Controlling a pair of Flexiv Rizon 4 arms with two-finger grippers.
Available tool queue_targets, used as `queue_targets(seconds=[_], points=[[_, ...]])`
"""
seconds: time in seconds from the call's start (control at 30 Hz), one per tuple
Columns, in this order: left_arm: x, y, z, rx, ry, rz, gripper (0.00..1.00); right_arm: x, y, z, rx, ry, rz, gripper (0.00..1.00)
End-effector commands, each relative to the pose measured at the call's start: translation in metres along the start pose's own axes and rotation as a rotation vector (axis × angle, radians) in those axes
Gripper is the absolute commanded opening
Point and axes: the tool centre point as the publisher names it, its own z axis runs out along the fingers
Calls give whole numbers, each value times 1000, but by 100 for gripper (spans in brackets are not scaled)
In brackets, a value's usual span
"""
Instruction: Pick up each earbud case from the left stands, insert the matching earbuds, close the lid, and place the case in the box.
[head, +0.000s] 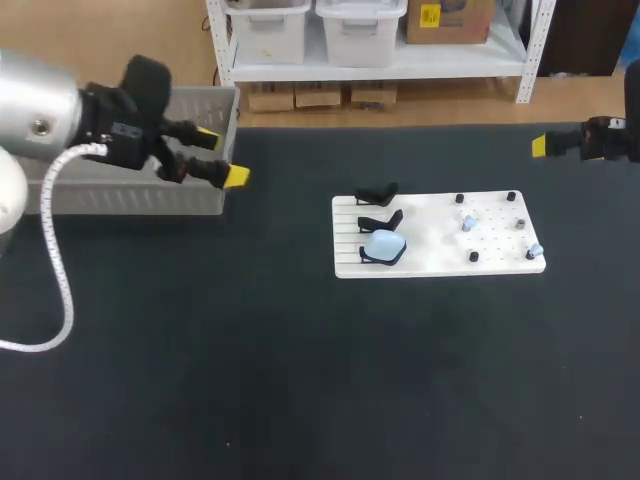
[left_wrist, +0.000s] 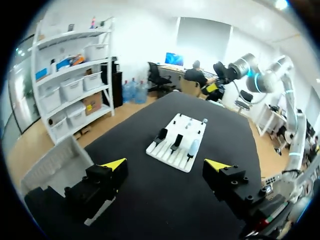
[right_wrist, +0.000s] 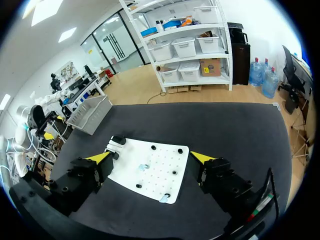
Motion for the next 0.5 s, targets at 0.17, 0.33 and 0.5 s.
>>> queue_targets(seconds=[0.17, 0.33, 0.5], points=[[4, 9, 32, 230, -12, 110, 100, 0, 0, 0, 2, 1, 0, 100], [4, 9, 32, 230, -12, 110, 100, 0, 0, 0, 2, 1, 0, 100], [4, 9, 32, 230, -12, 110, 100, 0, 0, 0, 2, 1, 0, 100]])
